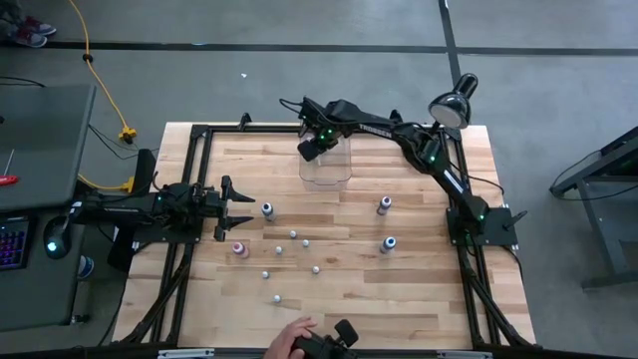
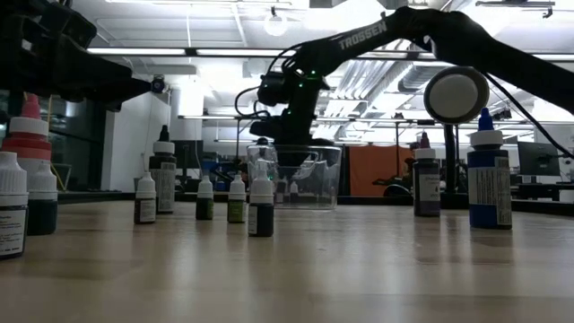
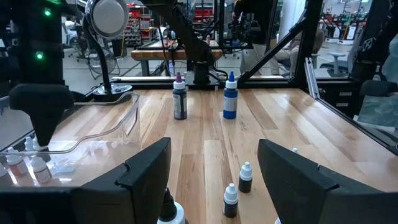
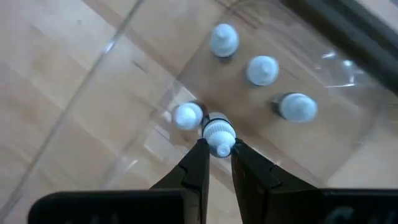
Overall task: Pick & Place food coloring
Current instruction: Put the small food coloring bottle into the transparent bin
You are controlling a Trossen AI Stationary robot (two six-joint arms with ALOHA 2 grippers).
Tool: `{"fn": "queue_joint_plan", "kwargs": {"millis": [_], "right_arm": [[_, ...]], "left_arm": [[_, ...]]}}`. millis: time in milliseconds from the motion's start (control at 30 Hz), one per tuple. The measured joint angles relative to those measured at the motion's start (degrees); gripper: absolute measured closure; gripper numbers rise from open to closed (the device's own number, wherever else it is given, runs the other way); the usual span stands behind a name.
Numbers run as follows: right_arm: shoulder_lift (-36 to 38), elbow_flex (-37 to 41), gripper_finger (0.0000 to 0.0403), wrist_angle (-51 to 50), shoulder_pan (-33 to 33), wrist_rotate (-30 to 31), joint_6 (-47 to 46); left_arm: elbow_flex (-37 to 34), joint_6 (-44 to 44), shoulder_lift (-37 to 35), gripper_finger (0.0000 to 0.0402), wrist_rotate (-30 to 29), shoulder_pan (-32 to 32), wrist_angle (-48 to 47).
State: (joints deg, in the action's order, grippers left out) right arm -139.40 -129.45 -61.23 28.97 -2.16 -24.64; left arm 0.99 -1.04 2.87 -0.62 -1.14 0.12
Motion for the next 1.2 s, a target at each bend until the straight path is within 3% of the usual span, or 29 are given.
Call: {"fn": "queue_joint_plan", "kwargs": {"millis": [1200], "right_arm": [[-1.79, -0.02, 0.0328, 0.48, 0.63, 0.20, 0.65]], "left_arm": [[-0.02, 0.00, 0.01, 0.0163, 0.00, 0.01, -0.02]]}}
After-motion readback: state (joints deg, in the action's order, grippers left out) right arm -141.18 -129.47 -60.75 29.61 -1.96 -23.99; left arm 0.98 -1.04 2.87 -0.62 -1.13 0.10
